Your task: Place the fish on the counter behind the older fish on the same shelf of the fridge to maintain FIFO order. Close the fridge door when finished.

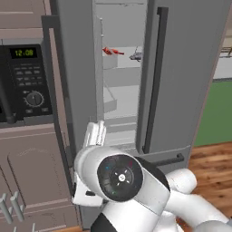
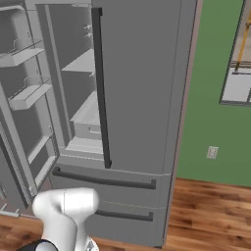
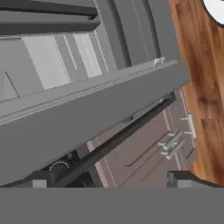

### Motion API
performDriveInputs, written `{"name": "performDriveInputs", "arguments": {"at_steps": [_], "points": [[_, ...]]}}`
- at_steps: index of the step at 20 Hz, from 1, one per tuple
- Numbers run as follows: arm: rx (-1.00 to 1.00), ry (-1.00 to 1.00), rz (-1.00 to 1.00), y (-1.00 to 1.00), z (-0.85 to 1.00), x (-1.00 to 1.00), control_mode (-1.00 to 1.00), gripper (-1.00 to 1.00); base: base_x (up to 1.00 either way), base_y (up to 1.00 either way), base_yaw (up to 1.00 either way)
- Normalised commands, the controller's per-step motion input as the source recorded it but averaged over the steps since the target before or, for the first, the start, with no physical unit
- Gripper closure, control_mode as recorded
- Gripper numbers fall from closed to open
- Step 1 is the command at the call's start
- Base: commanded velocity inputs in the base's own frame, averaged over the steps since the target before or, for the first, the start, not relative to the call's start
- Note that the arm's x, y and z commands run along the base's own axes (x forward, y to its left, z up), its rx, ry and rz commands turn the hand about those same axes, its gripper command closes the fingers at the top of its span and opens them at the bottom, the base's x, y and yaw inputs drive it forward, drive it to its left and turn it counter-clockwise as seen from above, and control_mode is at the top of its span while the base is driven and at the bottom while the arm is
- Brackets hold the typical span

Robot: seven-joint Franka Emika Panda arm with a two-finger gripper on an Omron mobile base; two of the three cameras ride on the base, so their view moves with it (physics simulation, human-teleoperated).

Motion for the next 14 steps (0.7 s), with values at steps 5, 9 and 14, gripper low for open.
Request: {"name": "performDriveInputs", "arguments": {"at_steps": [5, 9, 14], "points": [[-0.41, -0.06, 0.15, 0.95, -0.07, -0.03, -1.00, -1.00, 0.00, 0.00, 0.00], [-0.29, -0.02, 0.01, 0.50, -0.01, 0.37, -1.00, -1.00, 0.00, 0.00, 0.00], [-0.21, 0.01, -0.07, 0.23, -0.09, 0.93, -1.00, -1.00, 0.00, 0.00, 0.00]]}}
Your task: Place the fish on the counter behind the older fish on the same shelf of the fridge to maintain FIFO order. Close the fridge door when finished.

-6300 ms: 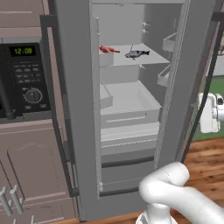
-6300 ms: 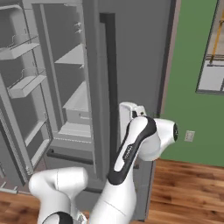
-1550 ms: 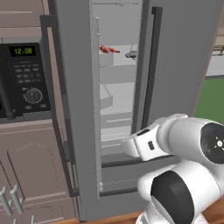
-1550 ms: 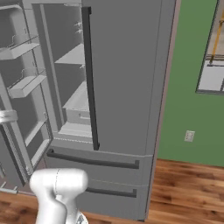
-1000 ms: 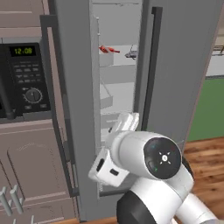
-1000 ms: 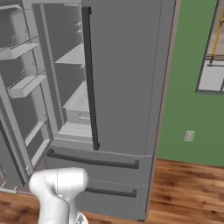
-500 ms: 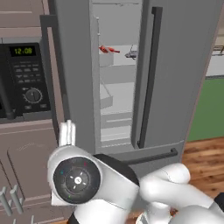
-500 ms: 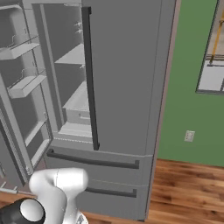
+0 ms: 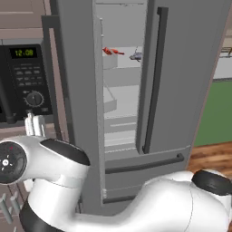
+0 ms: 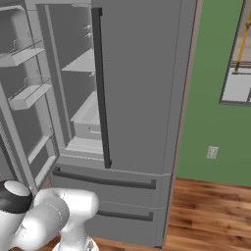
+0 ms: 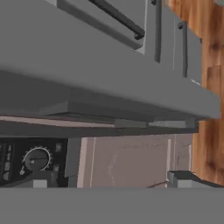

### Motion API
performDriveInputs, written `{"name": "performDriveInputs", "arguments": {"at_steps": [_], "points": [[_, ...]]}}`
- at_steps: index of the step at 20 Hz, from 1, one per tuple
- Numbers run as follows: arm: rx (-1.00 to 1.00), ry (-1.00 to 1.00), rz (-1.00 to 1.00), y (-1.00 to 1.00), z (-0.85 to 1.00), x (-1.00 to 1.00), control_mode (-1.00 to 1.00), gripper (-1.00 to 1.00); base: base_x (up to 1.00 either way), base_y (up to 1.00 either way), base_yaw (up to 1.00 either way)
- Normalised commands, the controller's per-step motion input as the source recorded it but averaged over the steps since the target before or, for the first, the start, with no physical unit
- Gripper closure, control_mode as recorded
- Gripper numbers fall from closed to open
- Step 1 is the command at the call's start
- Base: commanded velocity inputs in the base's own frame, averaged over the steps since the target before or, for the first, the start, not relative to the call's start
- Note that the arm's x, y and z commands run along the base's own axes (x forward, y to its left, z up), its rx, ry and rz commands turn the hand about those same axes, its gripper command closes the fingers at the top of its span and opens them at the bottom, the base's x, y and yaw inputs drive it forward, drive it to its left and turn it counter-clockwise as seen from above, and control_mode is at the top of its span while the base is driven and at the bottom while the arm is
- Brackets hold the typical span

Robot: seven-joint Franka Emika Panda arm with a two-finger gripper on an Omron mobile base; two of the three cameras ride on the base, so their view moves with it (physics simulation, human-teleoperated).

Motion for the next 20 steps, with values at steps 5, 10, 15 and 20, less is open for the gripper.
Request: {"name": "performDriveInputs", "arguments": {"at_steps": [5, 10, 15, 20], "points": [[-0.21, 0.01, -0.09, 0.11, -0.21, 0.96, -1.00, -1.00, 0.00, 0.00, 0.00], [-0.20, 0.00, -0.10, -0.09, -0.03, 0.56, -1.00, -1.00, 0.00, 0.00, 0.00], [-0.18, -0.04, -0.11, -0.34, 0.00, 0.24, -1.00, -1.00, 0.00, 0.00, 0.00], [-0.16, -0.05, -0.14, -0.49, 0.00, 0.18, -1.00, -1.00, 0.00, 0.00, 0.00]]}}
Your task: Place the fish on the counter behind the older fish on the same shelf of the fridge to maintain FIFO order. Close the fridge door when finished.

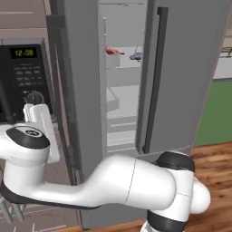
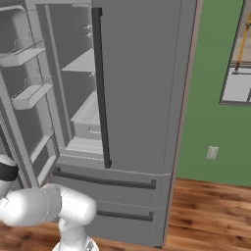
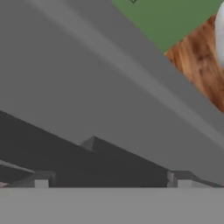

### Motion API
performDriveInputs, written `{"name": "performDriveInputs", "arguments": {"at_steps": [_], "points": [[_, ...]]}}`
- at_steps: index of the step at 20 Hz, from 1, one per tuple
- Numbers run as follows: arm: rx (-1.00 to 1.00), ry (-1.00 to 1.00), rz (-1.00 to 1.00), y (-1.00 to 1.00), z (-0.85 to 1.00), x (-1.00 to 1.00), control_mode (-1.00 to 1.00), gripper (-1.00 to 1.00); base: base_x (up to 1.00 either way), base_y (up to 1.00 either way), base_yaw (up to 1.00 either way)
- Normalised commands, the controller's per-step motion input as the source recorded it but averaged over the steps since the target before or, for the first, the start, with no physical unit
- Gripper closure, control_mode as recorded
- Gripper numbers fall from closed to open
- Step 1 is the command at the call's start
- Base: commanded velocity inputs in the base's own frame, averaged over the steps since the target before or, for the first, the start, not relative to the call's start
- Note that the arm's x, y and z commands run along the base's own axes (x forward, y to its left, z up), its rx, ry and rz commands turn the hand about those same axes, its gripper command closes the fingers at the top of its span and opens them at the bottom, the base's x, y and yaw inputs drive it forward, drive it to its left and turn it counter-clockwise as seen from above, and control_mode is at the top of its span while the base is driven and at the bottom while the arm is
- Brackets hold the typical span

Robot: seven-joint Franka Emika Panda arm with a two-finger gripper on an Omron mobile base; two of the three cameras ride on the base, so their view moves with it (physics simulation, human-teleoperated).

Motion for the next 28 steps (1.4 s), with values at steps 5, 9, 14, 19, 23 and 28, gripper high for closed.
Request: {"name": "performDriveInputs", "arguments": {"at_steps": [5, 9, 14, 19, 23, 28], "points": [[-0.14, -0.04, -0.14, -0.52, 0.00, 0.29, -1.00, -1.00, 0.00, 0.00, 0.00], [-0.11, -0.02, -0.10, -0.62, 0.00, 0.36, -1.00, -1.00, 0.00, 0.00, 0.00], [-0.08, -0.03, -0.06, -0.65, 0.00, 0.48, -1.00, -1.00, 0.00, 0.00, 0.00], [-0.08, -0.05, -0.05, -0.66, 0.01, 0.44, -1.00, -1.00, 0.00, 0.00, 0.00], [-0.08, -0.06, -0.04, -0.66, 0.04, 0.48, -1.00, -1.00, 0.00, 0.00, 0.00], [-0.08, -0.07, -0.02, -0.64, 0.12, 0.56, -1.00, -1.00, 0.00, 0.00, 0.00]]}}
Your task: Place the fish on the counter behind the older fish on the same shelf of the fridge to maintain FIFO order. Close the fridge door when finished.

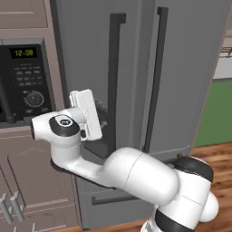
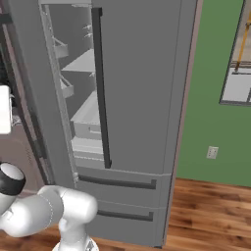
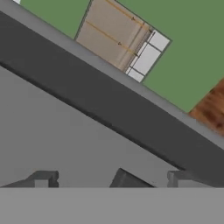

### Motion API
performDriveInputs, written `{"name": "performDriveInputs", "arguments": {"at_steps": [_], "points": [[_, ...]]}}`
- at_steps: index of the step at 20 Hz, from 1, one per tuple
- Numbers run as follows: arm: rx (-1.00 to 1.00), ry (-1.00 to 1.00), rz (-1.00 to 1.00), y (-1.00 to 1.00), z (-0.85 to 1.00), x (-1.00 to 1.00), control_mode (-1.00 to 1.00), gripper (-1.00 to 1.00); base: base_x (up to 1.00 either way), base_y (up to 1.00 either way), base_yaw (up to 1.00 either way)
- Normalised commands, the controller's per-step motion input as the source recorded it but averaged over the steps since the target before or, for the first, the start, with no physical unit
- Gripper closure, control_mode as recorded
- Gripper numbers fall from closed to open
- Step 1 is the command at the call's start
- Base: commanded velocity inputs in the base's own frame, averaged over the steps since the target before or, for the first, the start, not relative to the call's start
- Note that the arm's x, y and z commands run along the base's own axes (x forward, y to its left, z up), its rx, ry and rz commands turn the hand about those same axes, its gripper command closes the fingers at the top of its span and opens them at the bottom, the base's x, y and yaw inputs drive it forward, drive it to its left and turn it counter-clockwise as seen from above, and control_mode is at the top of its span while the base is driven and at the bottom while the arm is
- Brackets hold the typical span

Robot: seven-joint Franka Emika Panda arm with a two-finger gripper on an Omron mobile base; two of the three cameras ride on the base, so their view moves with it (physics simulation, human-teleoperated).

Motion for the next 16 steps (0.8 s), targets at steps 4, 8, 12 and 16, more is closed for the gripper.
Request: {"name": "performDriveInputs", "arguments": {"at_steps": [4, 8, 12, 16], "points": [[-0.08, -0.07, -0.01, -0.54, 0.17, 0.65, -1.00, -1.00, 0.00, 0.00, 0.00], [-0.07, -0.01, -0.01, -0.39, 0.22, 0.78, -1.00, -1.00, 0.00, 0.00, 0.00], [-0.06, 0.00, 0.00, -0.17, 0.12, 0.89, -1.00, -1.00, 0.00, 0.00, 0.00], [-0.06, 0.00, 0.00, -0.04, 0.01, 0.91, -1.00, -1.00, 0.00, 0.00, 0.00]]}}
